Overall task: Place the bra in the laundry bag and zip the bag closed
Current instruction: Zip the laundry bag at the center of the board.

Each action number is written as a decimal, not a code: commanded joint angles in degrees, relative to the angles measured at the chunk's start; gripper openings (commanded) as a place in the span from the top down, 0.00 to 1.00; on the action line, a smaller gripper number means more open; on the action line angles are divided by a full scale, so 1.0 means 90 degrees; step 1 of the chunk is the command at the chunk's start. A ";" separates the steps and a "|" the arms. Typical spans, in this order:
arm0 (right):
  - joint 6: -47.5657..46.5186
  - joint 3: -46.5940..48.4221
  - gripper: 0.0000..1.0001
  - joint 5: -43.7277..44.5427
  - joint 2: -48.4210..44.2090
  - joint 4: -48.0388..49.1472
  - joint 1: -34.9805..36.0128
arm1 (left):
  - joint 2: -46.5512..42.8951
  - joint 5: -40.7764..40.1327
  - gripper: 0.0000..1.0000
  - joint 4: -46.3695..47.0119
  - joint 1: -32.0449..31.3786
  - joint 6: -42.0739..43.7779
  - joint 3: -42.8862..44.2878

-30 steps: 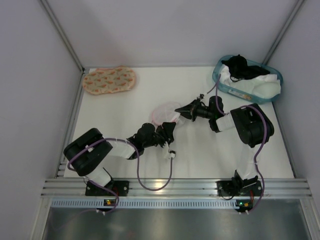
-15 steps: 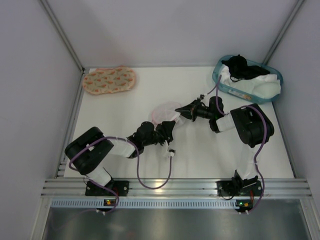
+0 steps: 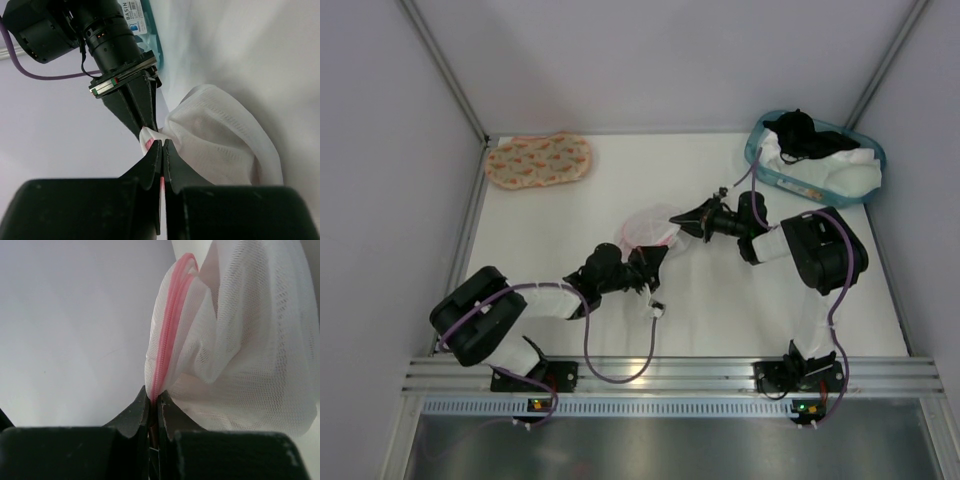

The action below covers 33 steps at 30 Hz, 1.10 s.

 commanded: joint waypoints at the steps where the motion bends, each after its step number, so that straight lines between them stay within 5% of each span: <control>1: -0.0241 0.0371 1.00 -0.0058 -0.0110 0.0154 -0.0122 | -0.0470 0.0397 1.00 -0.0648 0.0024 0.0066 -0.0225; 11: -0.1314 0.1190 1.00 -0.0332 0.0184 -0.0910 -0.0132 | -0.1457 0.0797 1.00 -0.3742 0.0014 -0.0207 -0.0011; 16: -0.2532 0.2019 1.00 -0.0780 0.0301 -0.1778 -0.0103 | -0.1672 0.0904 1.00 -0.4283 0.0004 -0.0703 0.0126; 19: -0.3442 0.2371 0.69 -0.0967 0.0107 -0.2909 -0.0103 | -0.1459 0.0730 1.00 -0.4283 -0.0025 -0.1602 0.0594; 24: -0.5287 0.2860 0.40 -0.0723 -0.0450 -0.5679 -0.0365 | -0.1028 0.0494 1.00 -0.4293 -0.0045 -0.3056 0.1678; 28: -0.7074 0.3319 0.37 -0.0352 -0.1122 -0.7616 -0.0581 | -0.1046 0.0514 1.00 -0.4283 -0.0094 -0.2962 0.1757; 33: -0.7516 0.3018 0.44 -0.0420 -0.1652 -0.8283 -0.0397 | -0.1047 0.0533 1.00 -0.4283 -0.0201 -0.3127 0.1835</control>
